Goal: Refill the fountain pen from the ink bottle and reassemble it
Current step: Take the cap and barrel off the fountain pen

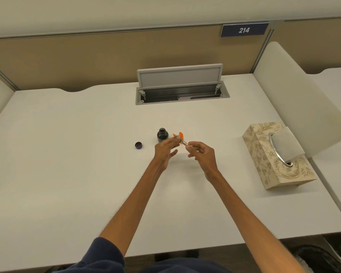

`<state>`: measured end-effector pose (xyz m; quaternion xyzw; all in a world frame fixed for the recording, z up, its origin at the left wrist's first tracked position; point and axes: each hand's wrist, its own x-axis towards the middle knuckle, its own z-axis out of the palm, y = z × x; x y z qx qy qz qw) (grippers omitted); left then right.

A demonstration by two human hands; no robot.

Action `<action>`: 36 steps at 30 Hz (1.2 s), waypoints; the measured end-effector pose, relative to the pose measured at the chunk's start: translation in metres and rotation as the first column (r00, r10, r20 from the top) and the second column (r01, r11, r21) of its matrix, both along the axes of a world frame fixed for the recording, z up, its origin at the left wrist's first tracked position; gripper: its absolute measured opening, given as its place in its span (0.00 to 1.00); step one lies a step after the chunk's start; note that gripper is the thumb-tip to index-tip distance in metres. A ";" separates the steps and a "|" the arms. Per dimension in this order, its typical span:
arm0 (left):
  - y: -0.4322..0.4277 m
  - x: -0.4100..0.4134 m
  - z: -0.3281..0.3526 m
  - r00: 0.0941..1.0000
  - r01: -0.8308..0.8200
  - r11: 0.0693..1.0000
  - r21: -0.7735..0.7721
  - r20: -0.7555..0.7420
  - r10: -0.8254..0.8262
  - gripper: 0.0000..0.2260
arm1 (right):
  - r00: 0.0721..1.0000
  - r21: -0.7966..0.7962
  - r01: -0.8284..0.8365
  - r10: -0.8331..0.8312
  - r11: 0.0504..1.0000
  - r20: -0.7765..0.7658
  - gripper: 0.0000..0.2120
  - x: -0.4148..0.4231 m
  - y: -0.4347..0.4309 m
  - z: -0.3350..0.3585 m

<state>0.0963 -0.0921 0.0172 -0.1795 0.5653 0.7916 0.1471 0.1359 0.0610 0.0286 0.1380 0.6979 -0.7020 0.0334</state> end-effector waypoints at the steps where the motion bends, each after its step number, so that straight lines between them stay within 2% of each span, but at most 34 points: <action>1: 0.000 0.000 0.000 1.000 -0.004 1.000 0.001 0.002 0.004 0.05 | 1.000 -0.005 0.000 0.000 1.000 0.011 0.07 0.000 -0.001 0.000; 6: -0.001 -0.001 -0.001 1.000 -0.015 1.000 0.003 -0.006 0.015 0.07 | 0.998 0.010 -0.020 0.020 1.000 0.061 0.09 0.000 -0.004 -0.003; 12: -0.002 -0.001 -0.001 1.000 -0.012 1.000 0.018 -0.007 0.012 0.06 | 1.000 0.038 -0.003 0.004 0.999 -0.012 0.09 0.000 -0.001 -0.002; 19: -0.002 0.000 -0.001 1.000 -0.023 1.000 0.010 0.000 0.023 0.08 | 0.996 0.029 -0.064 0.062 0.998 0.061 0.13 -0.001 -0.003 -0.001; 25: -0.003 0.001 0.000 0.999 -0.039 0.999 0.023 0.007 0.039 0.07 | 1.000 0.059 -0.028 0.029 0.998 -0.006 0.09 0.001 -0.003 -0.002; 28: -0.004 0.002 0.000 0.999 -0.035 0.999 0.024 0.009 0.035 0.06 | 0.999 0.041 -0.043 0.042 0.998 0.020 0.09 0.001 -0.003 0.000; 32: -0.004 0.003 0.000 0.999 -0.031 0.999 0.024 0.009 0.031 0.07 | 0.998 0.048 -0.046 0.044 0.998 0.049 0.13 0.002 -0.003 -0.002; 36: -0.003 0.003 0.000 1.000 -0.029 0.999 0.029 0.007 0.029 0.06 | 1.000 0.063 0.003 -0.003 0.998 -0.006 0.07 0.005 -0.004 -0.003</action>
